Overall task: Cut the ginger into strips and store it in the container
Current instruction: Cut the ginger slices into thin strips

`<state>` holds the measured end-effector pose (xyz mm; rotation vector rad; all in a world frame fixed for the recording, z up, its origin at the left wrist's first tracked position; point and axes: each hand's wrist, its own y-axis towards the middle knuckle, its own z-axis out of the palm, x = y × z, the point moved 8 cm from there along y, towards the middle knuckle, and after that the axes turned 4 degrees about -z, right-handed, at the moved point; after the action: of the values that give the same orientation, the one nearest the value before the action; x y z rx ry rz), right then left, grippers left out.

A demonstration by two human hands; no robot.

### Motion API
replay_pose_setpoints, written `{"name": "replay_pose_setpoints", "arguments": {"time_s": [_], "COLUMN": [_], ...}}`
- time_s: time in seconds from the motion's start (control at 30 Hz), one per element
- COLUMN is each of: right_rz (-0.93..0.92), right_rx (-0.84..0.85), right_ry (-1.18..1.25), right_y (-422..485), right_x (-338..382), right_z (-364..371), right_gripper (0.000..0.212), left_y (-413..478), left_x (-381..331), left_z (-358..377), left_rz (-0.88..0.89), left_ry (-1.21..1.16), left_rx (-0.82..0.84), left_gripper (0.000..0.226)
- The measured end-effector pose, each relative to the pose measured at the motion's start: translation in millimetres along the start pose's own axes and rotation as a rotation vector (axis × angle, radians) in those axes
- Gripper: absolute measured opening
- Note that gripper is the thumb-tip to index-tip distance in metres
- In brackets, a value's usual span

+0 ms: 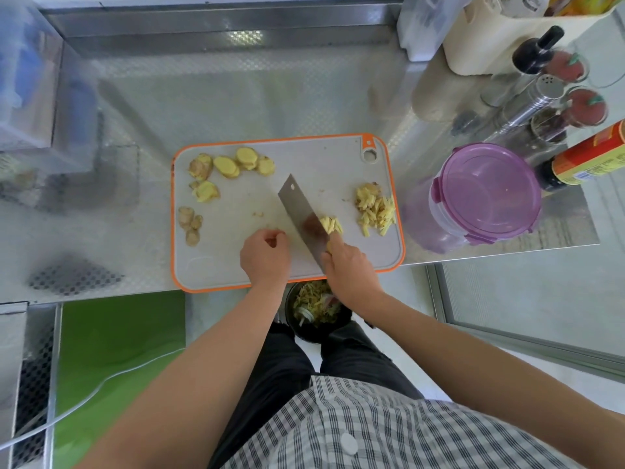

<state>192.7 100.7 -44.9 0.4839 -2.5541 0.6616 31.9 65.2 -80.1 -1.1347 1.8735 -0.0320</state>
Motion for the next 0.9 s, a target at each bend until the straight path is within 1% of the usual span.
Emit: {"name": "replay_pose_setpoints", "arguments": {"time_s": [0.07,0.13,0.23,0.27,0.4,0.43,0.53,0.6,0.67,0.7,0.73,0.8,0.87,0.9], "right_rz": [0.073,0.086,-0.010,-0.008,0.159,0.147,0.019,0.061,0.145,0.152,0.131,0.051,-0.008,-0.014], "right_rx": [-0.068,-0.097,-0.026,-0.021,-0.173,-0.174,-0.088,-0.106,-0.186,-0.213,-0.219,-0.184,-0.161,-0.154], "right_ry": [0.025,0.075,0.057,0.053,0.125,0.121,0.049,0.042,0.090,0.115,0.130,0.133,0.137,0.151], "right_y": [5.4,5.7,0.4,0.8,11.0,12.7,17.1,23.8,31.4,34.8,38.0,44.6,51.0,54.2], "right_x": [-17.3,-21.6,-13.0,-17.0,-50.8,-48.5,-30.5,-36.9,-47.6,-48.5,-46.0,-34.1,-25.2,-24.1], "right_z": [-13.7,-20.5,-12.2,-12.1,-38.7,-41.8,-32.8,-36.3,-49.9,-55.6,-58.8,-59.3,-57.0,-55.7], "right_gripper": [0.014,0.015,0.016,0.016,0.013,0.015,0.015,0.014,0.020,0.023,0.025,0.016,0.007,0.009], "left_y": [-1.7,-3.5,-4.4,-4.3,0.9,2.1,6.3,12.1,21.5,27.0,32.3,44.0,59.2,67.6], "left_x": [-7.5,-13.8,-21.3,-23.8,-30.6,-31.9,-36.5,-43.6,-54.7,-61.8,-70.6,-92.0,-110.1,-116.2], "left_z": [1.9,4.4,10.5,12.5,16.8,17.8,19.2,18.0,12.3,7.8,2.7,-5.7,-6.6,-4.3], "left_rz": [0.019,0.046,0.106,0.128,0.181,0.188,0.190,0.214,0.264,0.294,0.336,0.467,0.596,0.651], "left_ry": [0.030,0.068,0.103,0.116,0.170,0.178,0.174,0.216,0.291,0.338,0.395,0.532,0.674,0.745], "left_rx": [0.007,0.008,0.020,0.029,0.043,0.044,0.049,0.040,-0.013,-0.054,-0.103,-0.192,-0.211,-0.187], "left_gripper": [0.018,0.017,0.017,0.017,0.014,0.014,0.011,0.011,0.014,0.018,0.022,0.032,0.044,0.050]}}
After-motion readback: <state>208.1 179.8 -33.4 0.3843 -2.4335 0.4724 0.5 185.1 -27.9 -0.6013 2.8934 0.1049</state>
